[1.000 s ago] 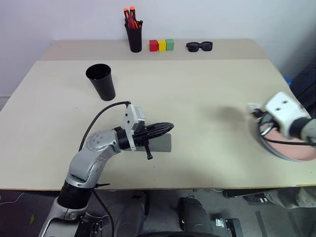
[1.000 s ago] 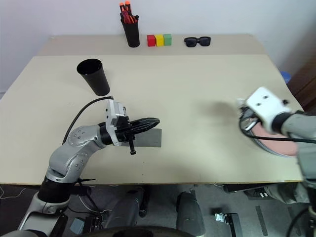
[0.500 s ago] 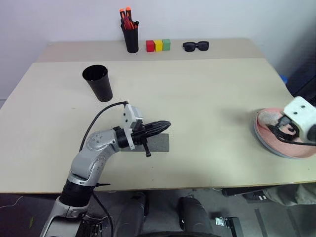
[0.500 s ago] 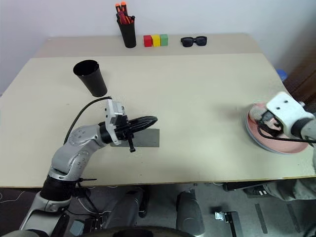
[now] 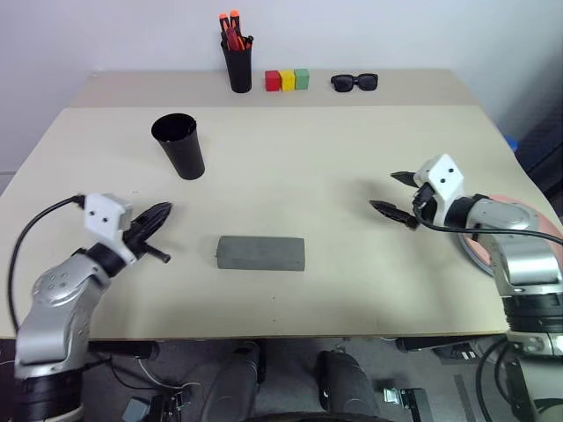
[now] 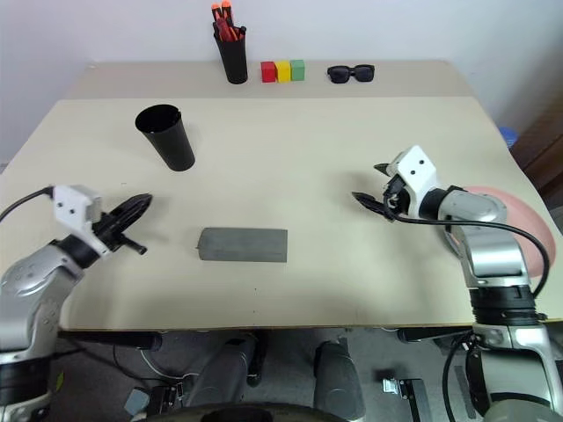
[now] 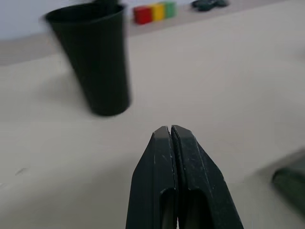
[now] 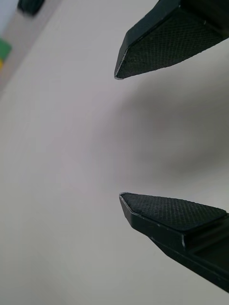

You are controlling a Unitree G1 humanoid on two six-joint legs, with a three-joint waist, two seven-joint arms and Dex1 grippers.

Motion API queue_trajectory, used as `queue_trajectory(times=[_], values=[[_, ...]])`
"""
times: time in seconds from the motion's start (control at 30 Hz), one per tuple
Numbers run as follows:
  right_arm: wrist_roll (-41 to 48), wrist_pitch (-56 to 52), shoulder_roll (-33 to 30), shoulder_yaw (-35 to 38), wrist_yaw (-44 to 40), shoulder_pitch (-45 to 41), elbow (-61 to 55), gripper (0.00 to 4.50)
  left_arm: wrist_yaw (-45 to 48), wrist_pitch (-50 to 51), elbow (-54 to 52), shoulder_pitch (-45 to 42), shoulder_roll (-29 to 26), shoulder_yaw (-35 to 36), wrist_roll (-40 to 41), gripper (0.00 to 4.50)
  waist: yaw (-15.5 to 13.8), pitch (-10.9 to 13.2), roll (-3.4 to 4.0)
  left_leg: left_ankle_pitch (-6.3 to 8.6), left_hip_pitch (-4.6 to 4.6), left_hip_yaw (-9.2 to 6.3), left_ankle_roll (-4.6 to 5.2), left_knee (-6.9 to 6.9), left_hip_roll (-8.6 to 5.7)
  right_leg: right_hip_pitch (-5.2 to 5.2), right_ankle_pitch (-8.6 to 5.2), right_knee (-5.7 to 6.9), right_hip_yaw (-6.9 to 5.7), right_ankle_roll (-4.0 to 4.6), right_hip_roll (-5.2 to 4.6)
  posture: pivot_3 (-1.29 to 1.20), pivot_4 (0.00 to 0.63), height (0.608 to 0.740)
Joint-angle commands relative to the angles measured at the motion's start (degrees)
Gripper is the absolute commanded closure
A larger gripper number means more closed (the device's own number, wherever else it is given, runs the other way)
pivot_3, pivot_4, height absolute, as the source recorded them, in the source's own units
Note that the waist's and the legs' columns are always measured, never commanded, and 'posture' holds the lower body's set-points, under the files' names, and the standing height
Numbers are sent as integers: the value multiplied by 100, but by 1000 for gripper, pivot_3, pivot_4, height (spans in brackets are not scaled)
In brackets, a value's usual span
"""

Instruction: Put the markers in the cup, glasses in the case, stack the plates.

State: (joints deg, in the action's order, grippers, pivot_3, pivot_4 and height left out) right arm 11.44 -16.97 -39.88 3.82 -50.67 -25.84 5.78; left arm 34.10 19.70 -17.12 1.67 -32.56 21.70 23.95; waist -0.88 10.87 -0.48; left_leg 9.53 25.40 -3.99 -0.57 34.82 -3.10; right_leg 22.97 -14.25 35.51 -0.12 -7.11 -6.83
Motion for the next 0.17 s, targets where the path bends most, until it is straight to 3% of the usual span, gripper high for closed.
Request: queue_trajectory(times=[0.03,0.17], values=[[-9,317,90,-85,-83,-246,214,639,-114,-96,-439,201,-57,204,-15,4500,10,0,0,5,-1,1,-8,0,0,-2,1,-1,1,2,0,0,150,740],[-38,374,160,-217,-83,-513,423,639,-312,-22,-566,151,-3,153,8,4500,18,-1,0,7,-1,2,-12,-4,2,4,1,2,1,2,1,0,150,740]])
